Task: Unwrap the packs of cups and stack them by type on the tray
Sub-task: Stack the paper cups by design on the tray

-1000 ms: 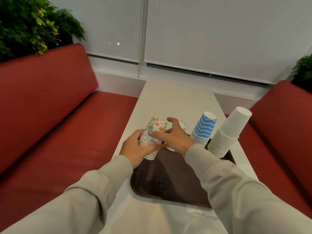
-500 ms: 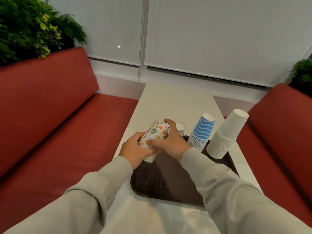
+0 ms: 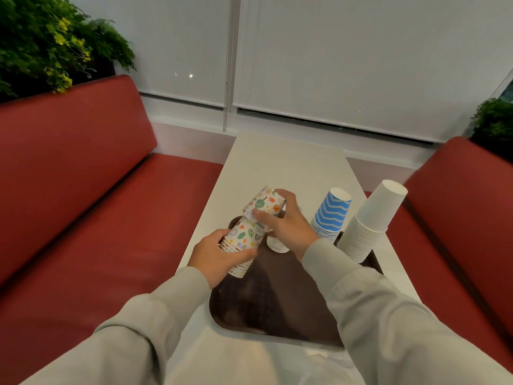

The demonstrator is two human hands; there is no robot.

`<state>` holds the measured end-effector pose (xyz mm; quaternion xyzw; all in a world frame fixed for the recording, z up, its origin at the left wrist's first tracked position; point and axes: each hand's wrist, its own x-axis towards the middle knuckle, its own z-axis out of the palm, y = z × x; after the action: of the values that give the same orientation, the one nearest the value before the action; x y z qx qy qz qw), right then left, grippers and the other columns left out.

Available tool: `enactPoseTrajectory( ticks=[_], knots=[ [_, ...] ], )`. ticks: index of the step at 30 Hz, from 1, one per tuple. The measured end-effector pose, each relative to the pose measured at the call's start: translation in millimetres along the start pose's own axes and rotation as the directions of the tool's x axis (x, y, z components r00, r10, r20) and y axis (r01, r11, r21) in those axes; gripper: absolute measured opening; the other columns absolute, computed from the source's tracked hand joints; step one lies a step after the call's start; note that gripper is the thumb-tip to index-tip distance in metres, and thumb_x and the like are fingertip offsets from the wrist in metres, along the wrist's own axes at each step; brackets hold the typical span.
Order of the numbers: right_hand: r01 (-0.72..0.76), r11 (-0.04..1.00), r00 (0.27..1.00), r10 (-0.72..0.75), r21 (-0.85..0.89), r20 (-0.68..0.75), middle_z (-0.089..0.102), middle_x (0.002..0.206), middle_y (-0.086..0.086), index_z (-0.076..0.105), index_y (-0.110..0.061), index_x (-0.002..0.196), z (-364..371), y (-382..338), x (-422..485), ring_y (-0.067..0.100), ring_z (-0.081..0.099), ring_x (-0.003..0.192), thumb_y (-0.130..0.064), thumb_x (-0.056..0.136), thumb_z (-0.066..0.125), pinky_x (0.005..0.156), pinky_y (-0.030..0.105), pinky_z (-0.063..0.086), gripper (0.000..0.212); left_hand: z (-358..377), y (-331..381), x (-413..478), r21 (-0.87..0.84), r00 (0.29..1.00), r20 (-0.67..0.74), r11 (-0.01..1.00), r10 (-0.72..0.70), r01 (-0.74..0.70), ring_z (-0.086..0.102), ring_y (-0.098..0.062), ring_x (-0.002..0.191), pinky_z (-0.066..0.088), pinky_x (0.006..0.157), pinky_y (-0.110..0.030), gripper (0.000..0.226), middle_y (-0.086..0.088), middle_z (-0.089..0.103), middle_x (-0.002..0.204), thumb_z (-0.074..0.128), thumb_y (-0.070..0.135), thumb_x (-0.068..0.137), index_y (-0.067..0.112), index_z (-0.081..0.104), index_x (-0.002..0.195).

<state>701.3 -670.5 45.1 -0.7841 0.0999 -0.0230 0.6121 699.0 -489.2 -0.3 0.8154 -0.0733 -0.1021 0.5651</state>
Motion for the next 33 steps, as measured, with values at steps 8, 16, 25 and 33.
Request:
enactPoseTrajectory(
  ticks=[8,16,25,33],
  knots=[
    [0.113,0.963,0.945,-0.181,-0.246,-0.274,0.052,0.116,-0.005,0.027,-0.033,0.143,-42.8,-28.8,14.2,0.019,0.055,0.103,-0.027,0.093,0.068,0.086,0.029,0.044,0.064,-6.5,-9.7,7.8,-0.050,0.999,-0.037,0.998,-0.034,0.032,0.067,-0.010,0.093,0.058,0.074,-0.027,0.064,0.008,0.069,0.106,0.087,0.045,0.066,0.023,0.062,0.120],
    [0.050,0.875,0.960,-0.175,-0.482,-0.219,0.058,0.119,0.011,0.028,-0.036,0.117,-45.3,7.1,30.9,0.032,0.062,0.101,-0.023,0.091,0.067,0.084,0.047,0.058,0.049,-3.8,-10.1,12.2,-0.169,0.998,-0.036,0.985,-0.041,0.034,0.069,-0.006,0.090,0.057,0.073,-0.024,0.073,0.011,0.072,0.102,0.082,0.058,0.051,0.026,0.064,0.114],
    [-0.016,0.736,0.983,-0.112,-0.676,-0.144,0.042,0.131,0.011,0.037,-0.023,0.129,-37.0,41.3,27.9,0.034,0.054,0.112,-0.023,0.093,0.064,0.086,0.031,0.046,0.045,-5.6,-11.4,13.0,-0.187,0.999,-0.032,0.982,-0.044,0.037,0.069,-0.007,0.091,0.059,0.079,-0.030,0.067,0.012,0.072,0.101,0.083,0.056,0.053,0.029,0.064,0.111],
    [0.051,0.910,0.983,-0.119,-0.410,-0.143,0.063,0.112,0.000,0.050,-0.026,0.115,-24.5,-10.0,3.0,0.016,0.065,0.092,-0.055,0.090,0.061,0.086,0.041,0.056,0.040,-1.8,7.0,4.1,-0.173,0.999,-0.039,0.985,-0.010,0.003,0.068,-0.008,0.092,0.060,0.079,-0.030,0.063,0.010,0.070,0.104,0.085,0.051,0.061,0.027,0.061,0.114]
  ],
)
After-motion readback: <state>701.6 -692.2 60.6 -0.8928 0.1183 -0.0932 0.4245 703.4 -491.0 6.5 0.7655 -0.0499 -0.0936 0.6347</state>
